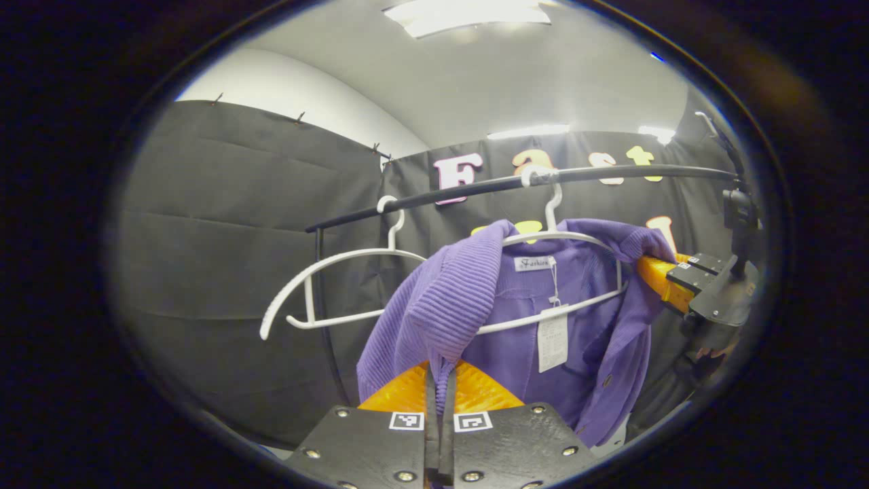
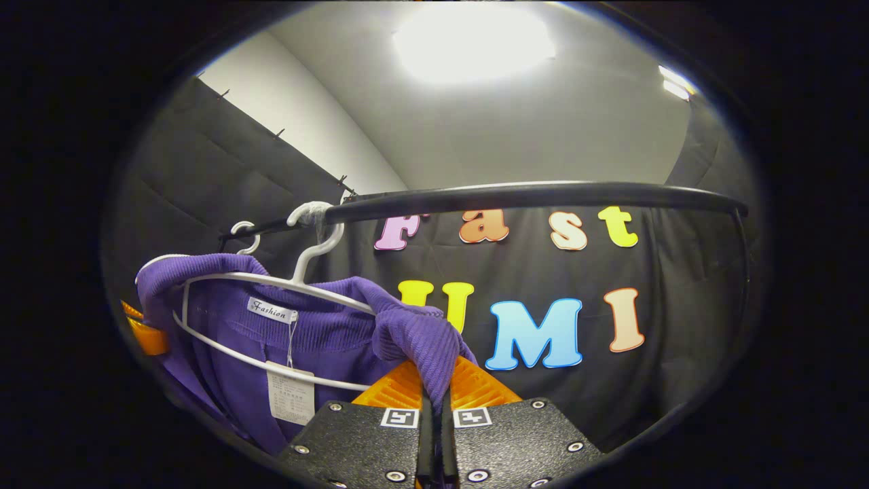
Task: Grasp the clothes on the hanger with both hands and then place them into the laundry hamper below.
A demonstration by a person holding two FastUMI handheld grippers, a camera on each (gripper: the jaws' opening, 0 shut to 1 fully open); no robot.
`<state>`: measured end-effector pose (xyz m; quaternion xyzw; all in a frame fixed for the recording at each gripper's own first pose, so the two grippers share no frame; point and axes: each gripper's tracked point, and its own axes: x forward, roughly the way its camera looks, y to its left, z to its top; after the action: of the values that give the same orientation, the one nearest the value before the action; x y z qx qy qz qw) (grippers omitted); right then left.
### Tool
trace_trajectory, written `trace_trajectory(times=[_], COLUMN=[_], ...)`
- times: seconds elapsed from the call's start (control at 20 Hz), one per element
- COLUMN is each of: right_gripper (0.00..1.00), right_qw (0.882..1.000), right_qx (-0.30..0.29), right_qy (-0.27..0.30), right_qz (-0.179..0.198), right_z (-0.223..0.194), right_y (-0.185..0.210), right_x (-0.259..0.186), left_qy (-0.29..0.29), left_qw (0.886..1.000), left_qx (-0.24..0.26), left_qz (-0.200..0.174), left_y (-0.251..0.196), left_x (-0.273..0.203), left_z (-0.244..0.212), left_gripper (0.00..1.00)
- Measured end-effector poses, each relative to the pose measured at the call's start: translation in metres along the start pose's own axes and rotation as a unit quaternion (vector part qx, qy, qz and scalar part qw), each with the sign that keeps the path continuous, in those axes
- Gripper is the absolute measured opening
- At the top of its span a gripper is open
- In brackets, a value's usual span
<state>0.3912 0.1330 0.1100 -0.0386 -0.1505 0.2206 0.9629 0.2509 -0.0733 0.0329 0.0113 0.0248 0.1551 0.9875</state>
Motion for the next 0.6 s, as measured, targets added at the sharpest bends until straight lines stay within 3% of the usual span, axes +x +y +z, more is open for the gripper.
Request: trace_trajectory(times=[0.1, 0.2, 0.4, 0.45, 0.5, 0.6], right_gripper=[0.04, 0.04, 0.04, 0.04, 0.04, 0.04], right_qw=[1.0, 0.999, 0.998, 0.998, 0.998, 0.998], right_qx=[-0.011, -0.02, -0.023, -0.021, -0.019, -0.022], right_qy=[-0.012, -0.022, -0.029, -0.026, -0.025, -0.025], right_qz=[-0.008, -0.017, -0.041, -0.046, -0.049, -0.056], right_z=[0.01, 0.019, 0.025, 0.024, 0.023, 0.023], right_y=[-0.007, -0.016, -0.036, -0.041, -0.045, -0.052], right_x=[0.001, 0.003, 0.008, 0.009, 0.011, 0.015], left_qy=[-0.006, -0.012, -0.028, -0.03, -0.031, -0.033], left_qw=[1.0, 1.0, 0.999, 0.998, 0.998, 0.998], left_qx=[-0.002, 0.003, 0.008, 0.009, 0.01, 0.013], left_qz=[0.009, 0.021, 0.041, 0.046, 0.047, 0.046], left_y=[0.014, 0.031, 0.066, 0.074, 0.079, 0.085], left_x=[-0.005, -0.005, -0.001, 0.001, 0.005, 0.011], left_z=[0.01, 0.02, 0.043, 0.047, 0.05, 0.056], left_gripper=[0.0, 0.05, 0.01, 0.05, 0.0, 0.05])
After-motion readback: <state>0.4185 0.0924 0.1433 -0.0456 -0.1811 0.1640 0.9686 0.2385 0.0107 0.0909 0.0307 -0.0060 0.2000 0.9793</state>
